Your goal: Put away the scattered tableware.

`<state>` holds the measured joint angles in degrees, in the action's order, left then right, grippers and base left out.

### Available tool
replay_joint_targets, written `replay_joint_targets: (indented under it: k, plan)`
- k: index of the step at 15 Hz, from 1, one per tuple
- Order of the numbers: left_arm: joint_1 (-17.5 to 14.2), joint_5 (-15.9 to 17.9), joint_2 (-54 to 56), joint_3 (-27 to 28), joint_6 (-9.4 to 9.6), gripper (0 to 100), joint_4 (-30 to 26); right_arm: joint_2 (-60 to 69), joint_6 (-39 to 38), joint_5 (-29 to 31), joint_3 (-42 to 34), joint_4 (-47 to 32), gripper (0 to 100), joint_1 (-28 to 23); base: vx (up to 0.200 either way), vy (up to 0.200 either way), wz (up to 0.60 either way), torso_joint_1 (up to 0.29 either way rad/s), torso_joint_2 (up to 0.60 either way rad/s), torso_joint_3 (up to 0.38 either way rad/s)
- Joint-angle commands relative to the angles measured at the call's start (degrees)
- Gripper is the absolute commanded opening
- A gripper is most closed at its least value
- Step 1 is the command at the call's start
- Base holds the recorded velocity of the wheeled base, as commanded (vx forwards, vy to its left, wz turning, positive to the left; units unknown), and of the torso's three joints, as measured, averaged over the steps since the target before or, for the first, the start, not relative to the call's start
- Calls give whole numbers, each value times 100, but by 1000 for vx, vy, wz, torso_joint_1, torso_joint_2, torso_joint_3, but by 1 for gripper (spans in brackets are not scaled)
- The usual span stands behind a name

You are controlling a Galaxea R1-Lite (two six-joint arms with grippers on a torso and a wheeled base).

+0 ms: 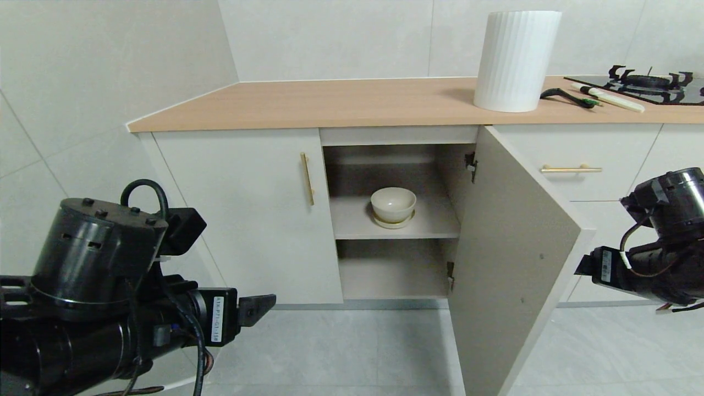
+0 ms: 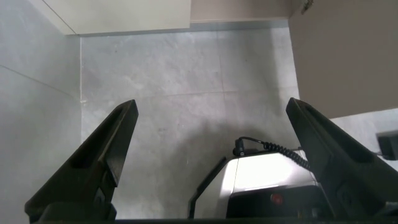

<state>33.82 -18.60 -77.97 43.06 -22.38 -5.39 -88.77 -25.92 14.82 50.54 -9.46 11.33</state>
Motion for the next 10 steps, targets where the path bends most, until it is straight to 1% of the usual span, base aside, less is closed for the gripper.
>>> replay_joint_targets:
  k: [1,3,5,6,7,8,9,10]
  plan:
    - [2,-3,1,1,-3,100,3,-9,-36,3,-9,-3,100,177,0,0,0,0,0,0]
    - [2,-3,10,1,-3,100,3,-17,-265,3,35,-3,100,476,0,0,0,0,0,0]
    - [2,-3,10,10,-3,100,3,-79,-265,3,105,6,100,704,0,0,0,0,0,0]
    - [2,-3,28,19,-3,100,3,-246,-256,3,281,76,100,1056,0,0,0,0,0,0]
    - [2,-3,36,19,-3,100,3,-307,-256,3,325,93,100,1153,0,0,0,0,0,0]
    - [2,-12,54,27,-3,100,3,-501,-256,-6,474,146,100,1478,0,0,0,0,0,0]
    - [2,-12,63,27,-3,100,3,-597,-256,-32,597,199,100,1627,0,0,0,0,0,0]
    - [2,-12,72,27,6,100,3,-738,-256,-199,747,208,100,1821,0,0,0,0,0,0]
